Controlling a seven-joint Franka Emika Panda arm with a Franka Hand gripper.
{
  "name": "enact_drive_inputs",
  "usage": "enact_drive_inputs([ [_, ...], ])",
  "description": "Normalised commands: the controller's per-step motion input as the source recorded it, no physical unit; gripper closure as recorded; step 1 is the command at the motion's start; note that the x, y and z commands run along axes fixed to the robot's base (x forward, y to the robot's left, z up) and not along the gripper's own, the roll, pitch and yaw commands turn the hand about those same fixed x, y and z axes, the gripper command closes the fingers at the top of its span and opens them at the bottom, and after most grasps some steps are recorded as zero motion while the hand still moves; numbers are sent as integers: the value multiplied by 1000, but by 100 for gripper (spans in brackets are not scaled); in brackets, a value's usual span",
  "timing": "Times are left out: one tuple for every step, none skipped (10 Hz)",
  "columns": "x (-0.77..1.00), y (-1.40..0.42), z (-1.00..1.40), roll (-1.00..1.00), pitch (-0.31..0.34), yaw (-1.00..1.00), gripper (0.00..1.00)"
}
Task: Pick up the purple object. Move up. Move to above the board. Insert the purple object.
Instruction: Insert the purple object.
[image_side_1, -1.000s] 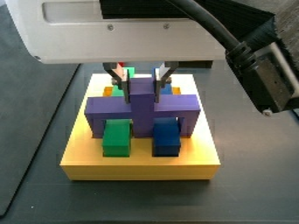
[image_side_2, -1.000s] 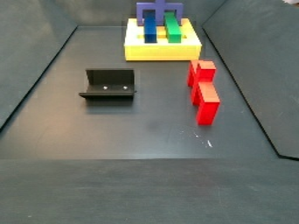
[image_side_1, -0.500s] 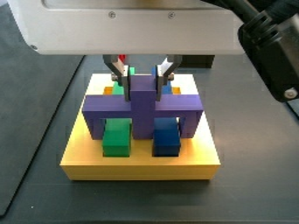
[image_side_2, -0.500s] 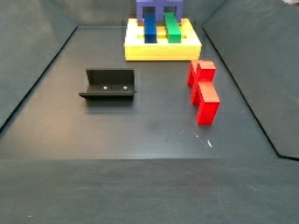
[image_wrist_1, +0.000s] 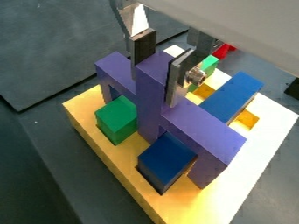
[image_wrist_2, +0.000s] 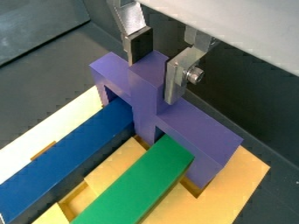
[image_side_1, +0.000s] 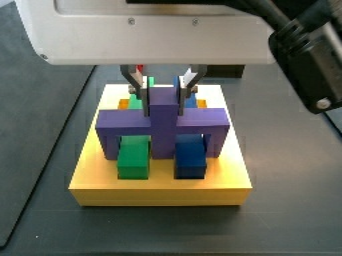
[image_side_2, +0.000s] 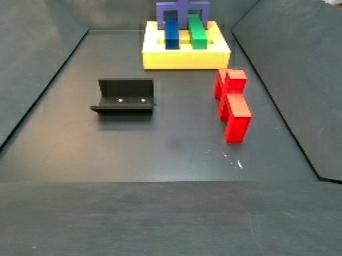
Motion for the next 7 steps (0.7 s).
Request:
enact_drive_inputs([
  [0, 51, -160, -7, 27, 0, 100],
  [-31, 54, -189, -56, 23, 0, 100],
  [-46, 97, -146, -87, 33, 0, 100],
  [0, 231, -54, -73, 70, -37, 100],
  [0, 77, 0, -9, 96, -6, 100],
  [3, 0, 0, 4, 94, 0, 100],
  [74, -114, 86, 103, 121, 0, 100],
])
